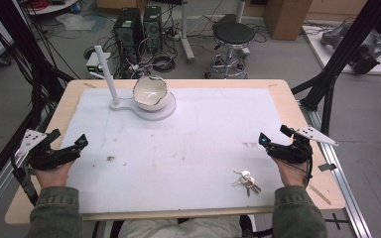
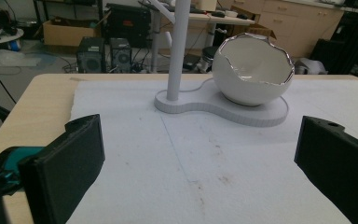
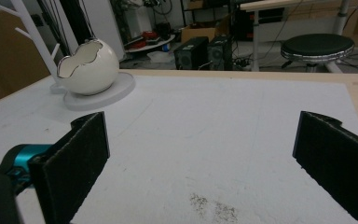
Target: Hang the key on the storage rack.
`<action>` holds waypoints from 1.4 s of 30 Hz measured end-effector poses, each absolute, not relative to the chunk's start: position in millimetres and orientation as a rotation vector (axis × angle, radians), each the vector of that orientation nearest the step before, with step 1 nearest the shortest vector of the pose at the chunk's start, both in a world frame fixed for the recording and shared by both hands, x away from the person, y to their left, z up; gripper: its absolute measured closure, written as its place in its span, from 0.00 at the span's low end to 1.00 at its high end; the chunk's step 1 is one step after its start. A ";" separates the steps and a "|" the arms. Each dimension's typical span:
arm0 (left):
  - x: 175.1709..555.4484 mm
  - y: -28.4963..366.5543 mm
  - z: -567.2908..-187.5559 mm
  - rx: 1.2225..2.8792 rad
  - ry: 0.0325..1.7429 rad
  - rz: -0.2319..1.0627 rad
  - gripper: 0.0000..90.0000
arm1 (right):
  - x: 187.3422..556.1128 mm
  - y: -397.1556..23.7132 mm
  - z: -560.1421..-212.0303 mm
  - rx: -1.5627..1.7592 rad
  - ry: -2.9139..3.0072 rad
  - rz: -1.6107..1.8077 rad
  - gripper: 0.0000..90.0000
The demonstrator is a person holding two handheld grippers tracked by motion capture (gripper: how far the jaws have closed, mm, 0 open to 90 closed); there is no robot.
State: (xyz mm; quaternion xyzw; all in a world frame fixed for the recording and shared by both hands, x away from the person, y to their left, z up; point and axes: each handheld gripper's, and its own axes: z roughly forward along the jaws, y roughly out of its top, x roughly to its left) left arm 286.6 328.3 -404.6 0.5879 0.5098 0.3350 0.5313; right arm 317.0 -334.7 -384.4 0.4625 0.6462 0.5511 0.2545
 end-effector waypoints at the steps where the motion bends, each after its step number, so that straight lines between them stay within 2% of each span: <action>1: 287.0 328.0 -404.8 1.408 1.216 0.794 0.02 | 317.1 -335.4 -384.5 1.261 1.754 1.499 0.03; 42: 291.5 323.1 -409.6 1.446 1.208 0.751 0.02 | 323.5 -318.9 -390.7 1.199 1.986 1.456 0.03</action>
